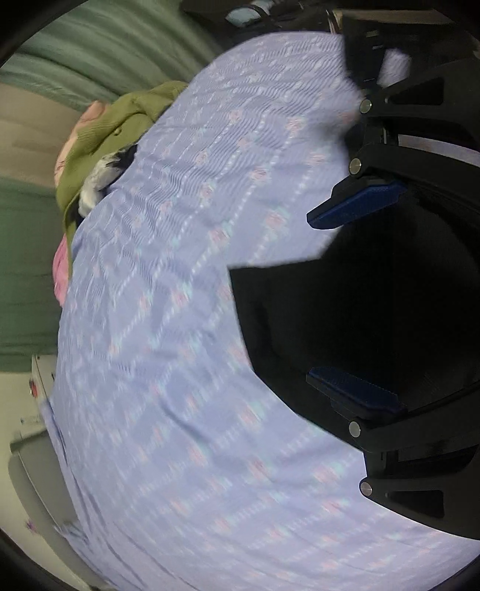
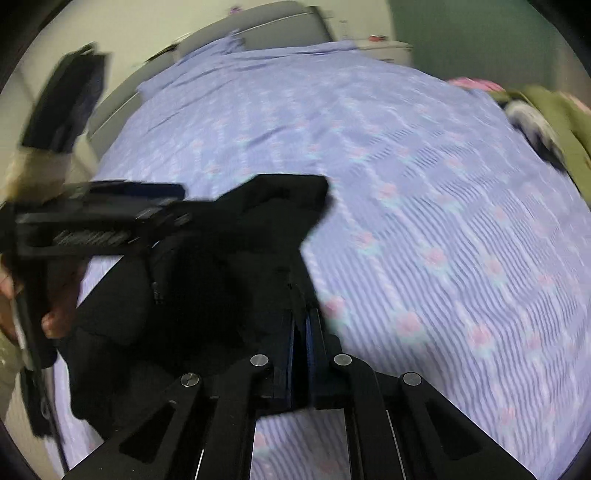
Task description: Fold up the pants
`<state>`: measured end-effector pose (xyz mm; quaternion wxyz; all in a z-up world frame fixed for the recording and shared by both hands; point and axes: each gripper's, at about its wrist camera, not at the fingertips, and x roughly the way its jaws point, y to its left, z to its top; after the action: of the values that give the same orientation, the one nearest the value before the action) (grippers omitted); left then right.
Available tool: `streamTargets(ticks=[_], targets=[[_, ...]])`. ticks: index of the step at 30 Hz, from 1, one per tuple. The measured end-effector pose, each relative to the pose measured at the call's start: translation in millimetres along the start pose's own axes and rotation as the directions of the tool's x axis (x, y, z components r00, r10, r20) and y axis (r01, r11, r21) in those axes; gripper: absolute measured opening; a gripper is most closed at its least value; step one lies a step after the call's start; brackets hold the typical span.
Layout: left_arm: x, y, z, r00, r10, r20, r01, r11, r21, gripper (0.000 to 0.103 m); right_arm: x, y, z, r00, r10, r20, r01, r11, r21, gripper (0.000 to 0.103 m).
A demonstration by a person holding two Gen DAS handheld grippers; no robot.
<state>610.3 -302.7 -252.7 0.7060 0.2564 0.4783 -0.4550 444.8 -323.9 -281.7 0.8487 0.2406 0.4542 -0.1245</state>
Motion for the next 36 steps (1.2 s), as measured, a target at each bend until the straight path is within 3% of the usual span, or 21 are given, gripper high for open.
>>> streamTargets(ticks=[2,4,8,9,10,12,13,15,18,22,25,31,36], targets=[[21.4,-17.5,15.8,0.999,0.04,-0.022,-0.04,0.999,0.022,0.068,1.7,-8.3,-6.0,1.0,-0.004,-0.011,0.004,0.999,0.046,0.007],[38.8,-27.7,25.2,0.998,0.058,-0.036,-0.057,0.998,0.022,0.067,3.8,-14.9,-9.6,1.0,0.002,-0.019,0.0,0.997,0.078,0.007],[76.7,-40.4,33.9,0.971,0.225,-0.08,-0.22,0.973,0.067,0.059,2.9,-23.3,-15.0,1.0,0.022,-0.02,-0.019,0.992,0.121,0.007],[85.7,-42.3,33.3,0.961,0.258,-0.096,-0.25,0.965,0.084,0.052,4.9,-23.6,-15.1,0.999,0.025,-0.021,-0.022,0.991,0.13,0.007],[93.3,-42.5,32.2,0.949,0.295,-0.11,-0.285,0.954,0.094,0.036,5.2,-25.1,-15.1,0.999,0.028,-0.019,-0.025,0.99,0.138,0.007],[92.2,-38.6,30.6,0.953,0.284,-0.109,-0.278,0.958,0.067,0.016,4.5,-27.5,-13.7,1.0,0.024,-0.015,-0.022,0.989,0.147,0.007],[87.0,-35.2,30.9,0.958,0.269,-0.099,-0.266,0.963,0.039,0.013,1.8,-28.0,-13.1,1.0,0.022,-0.008,-0.02,0.988,0.15,0.007],[62.7,-22.5,32.4,0.977,0.206,-0.044,-0.208,0.977,-0.041,0.011,-6.2,-26.2,-11.7,1.0,0.023,0.012,-0.025,0.989,0.145,0.007],[17.4,2.9,34.0,0.99,0.135,0.035,-0.128,0.98,-0.15,0.01,-40.7,-16.0,-18.1,0.998,0.009,0.064,-0.016,0.995,0.101,0.007],[-60.3,44.9,12.0,0.984,0.085,0.158,-0.036,0.955,-0.293,0.01,-78.7,3.9,-16.9,0.992,0.03,0.123,-0.037,0.998,0.06,0.007],[-107.9,64.0,-18.4,0.973,0.097,0.207,-0.023,0.942,-0.336,0.01,-104.6,29.6,-16.8,0.987,0.06,0.151,-0.062,0.998,0.007,0.007],[-172.8,95.2,-88.6,0.969,0.148,0.2,-0.065,0.925,-0.374,0.01,-133.3,113.5,-30.9,0.981,0.152,0.117,-0.126,0.971,-0.205,0.007],[-205.4,123.5,-159.4,0.973,0.139,0.186,-0.051,0.909,-0.415,0.01,-135.0,185.2,-68.8,0.98,0.2,0.025,-0.179,0.919,-0.35,0.007]])
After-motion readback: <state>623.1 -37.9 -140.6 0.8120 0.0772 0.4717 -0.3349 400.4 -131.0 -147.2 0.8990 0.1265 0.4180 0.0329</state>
